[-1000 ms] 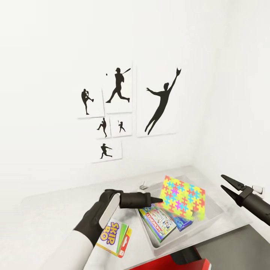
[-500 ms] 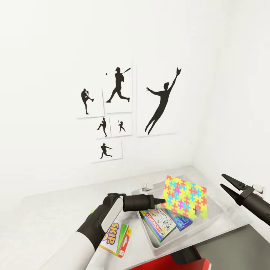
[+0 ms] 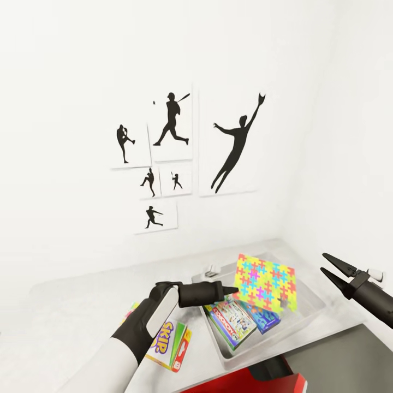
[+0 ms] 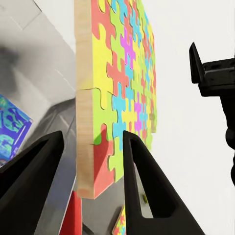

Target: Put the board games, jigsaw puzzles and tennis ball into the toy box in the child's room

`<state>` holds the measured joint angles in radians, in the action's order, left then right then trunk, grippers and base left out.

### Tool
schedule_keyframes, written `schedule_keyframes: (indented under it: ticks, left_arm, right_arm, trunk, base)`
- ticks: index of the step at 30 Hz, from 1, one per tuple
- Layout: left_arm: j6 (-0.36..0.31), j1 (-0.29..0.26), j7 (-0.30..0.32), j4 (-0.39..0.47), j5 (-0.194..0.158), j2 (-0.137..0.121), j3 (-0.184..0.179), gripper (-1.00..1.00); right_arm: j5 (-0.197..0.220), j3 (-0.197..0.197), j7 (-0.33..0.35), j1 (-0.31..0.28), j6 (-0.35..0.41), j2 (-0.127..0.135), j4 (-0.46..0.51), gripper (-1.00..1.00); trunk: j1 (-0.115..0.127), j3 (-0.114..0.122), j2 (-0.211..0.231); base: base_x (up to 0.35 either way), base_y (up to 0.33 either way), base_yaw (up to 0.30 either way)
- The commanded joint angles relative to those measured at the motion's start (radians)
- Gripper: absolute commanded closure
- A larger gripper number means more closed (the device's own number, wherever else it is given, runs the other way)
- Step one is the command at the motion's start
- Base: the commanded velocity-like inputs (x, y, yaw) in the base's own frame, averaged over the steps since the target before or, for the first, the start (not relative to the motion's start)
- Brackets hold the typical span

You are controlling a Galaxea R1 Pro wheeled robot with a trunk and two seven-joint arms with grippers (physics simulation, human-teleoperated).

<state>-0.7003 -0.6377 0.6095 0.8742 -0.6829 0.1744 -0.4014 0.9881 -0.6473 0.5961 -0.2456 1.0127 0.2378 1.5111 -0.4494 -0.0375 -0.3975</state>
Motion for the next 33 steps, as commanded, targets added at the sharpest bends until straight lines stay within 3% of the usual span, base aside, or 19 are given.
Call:
schedule_keyframes:
  ticks: [1, 5, 8, 12, 27, 33]
  left_arm:
    - [-0.007, -0.001, -0.012, 0.000, -0.013, 0.000, 0.002, 1.00]
    - [-0.007, -0.001, -0.104, -0.001, -0.073, 0.000, 0.019, 1.00]
    - [-0.007, -0.001, -0.179, -0.001, -0.137, 0.000, 0.024, 1.00]
    - [-0.008, -0.001, -0.236, -0.001, -0.177, 0.000, 0.024, 1.00]
    - [-0.021, -0.001, -0.275, -0.009, -0.191, 0.000, 0.020, 1.00]
    - [-0.035, -0.001, -0.281, -0.017, -0.214, 0.000, 0.019, 1.00]
  right_arm:
    - [-0.005, -0.002, 0.006, -0.001, 0.005, 0.000, 0.000, -1.00]
    - [-0.005, -0.002, 0.006, -0.001, 0.004, -0.001, 0.000, -1.00]
    - [-0.005, -0.002, 0.007, -0.001, 0.004, -0.001, 0.000, -1.00]
    - [-0.005, -0.002, 0.006, -0.001, 0.003, -0.001, 0.000, -1.00]
    - [-0.005, -0.002, 0.006, -0.001, 0.002, -0.001, 0.000, -1.00]
    - [-0.005, -0.002, 0.006, -0.001, 0.001, -0.002, 0.000, -1.00]
  trunk:
    - [-0.001, -0.004, -0.002]
    - [-0.001, -0.010, -0.002]
    - [-0.001, -0.014, -0.002]
    - [-0.001, -0.020, -0.002]
    - [-0.001, -0.042, -0.002]
    - [-0.001, -0.051, -0.002]
  base:
    - [0.000, 0.000, 0.000]
    - [0.000, 0.000, 0.000]
    - [0.000, 0.000, 0.000]
    - [0.000, 0.000, 0.000]
    - [0.000, 0.000, 0.000]
    - [0.000, 0.000, 0.000]
